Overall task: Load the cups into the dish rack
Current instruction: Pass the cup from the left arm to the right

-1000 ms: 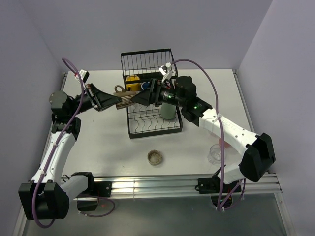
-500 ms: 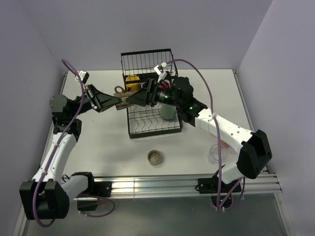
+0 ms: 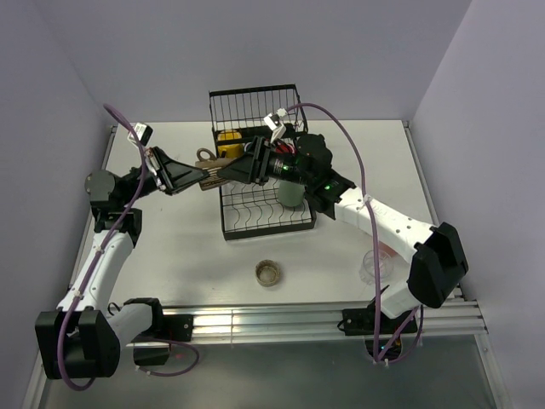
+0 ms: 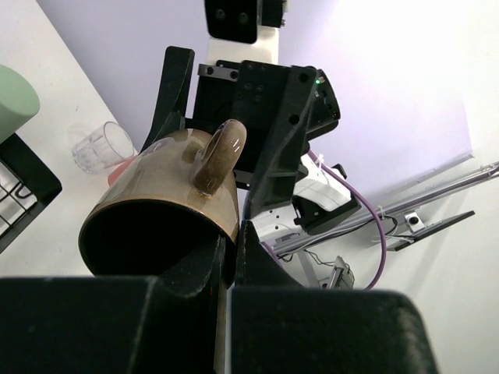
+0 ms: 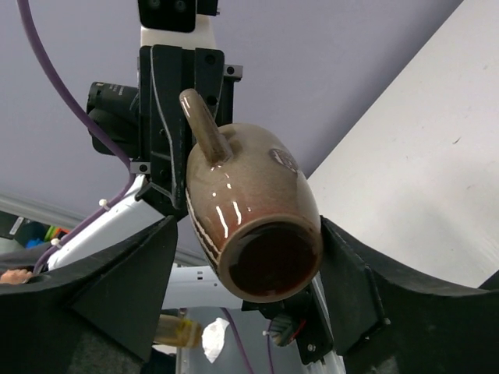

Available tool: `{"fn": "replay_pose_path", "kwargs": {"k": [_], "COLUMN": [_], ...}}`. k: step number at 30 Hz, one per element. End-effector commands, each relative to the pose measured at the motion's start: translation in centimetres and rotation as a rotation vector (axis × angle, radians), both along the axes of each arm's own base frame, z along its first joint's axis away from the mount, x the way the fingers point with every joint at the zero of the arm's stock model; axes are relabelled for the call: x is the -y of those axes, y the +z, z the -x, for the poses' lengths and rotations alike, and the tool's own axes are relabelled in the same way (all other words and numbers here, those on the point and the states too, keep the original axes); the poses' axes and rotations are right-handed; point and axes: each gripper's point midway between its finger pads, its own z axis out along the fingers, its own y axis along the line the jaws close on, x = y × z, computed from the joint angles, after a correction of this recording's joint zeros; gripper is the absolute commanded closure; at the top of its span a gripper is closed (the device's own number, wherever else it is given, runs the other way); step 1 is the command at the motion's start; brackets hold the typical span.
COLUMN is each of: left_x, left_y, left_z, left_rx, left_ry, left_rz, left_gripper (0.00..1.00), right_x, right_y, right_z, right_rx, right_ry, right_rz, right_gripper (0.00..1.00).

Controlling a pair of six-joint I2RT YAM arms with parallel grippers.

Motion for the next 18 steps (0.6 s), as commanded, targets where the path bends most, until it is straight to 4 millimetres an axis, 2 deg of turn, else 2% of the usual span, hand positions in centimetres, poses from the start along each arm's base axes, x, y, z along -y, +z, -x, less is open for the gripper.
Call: {"fn": "replay_pose_path", "kwargs": {"k": [1,6,8,18], "left_x": [0.0,0.0,0.0,0.4], "left_y": [0.7,0.5,0.3,-0.8], "left_z": [0.6,0.6,0.5,0.5], "left_rx": [0.072,0.066,0.063,0.044], "left_ry": [-0.004,-0.002,-0.002,-0.010], "left_rz": [0.010,0.010,0.010,0.015], "left_gripper": [1.00,1.00,1.00,1.00], "right_x": [-0.6,-0.9,-1.0,-1.8], "right_y": [4.0,4.0,4.1,4.0], "right_z": [1.4,1.6,1.6,1.9], "right_rx": [0.086,0.083,0.088,0.091], "right_ry": [0.062,0.073,0.073,0.086], "right_rz": [-0.105,-0.111,-0.114,-0.109], "right_gripper": [0.27,0.37,0.37,0.24]}}
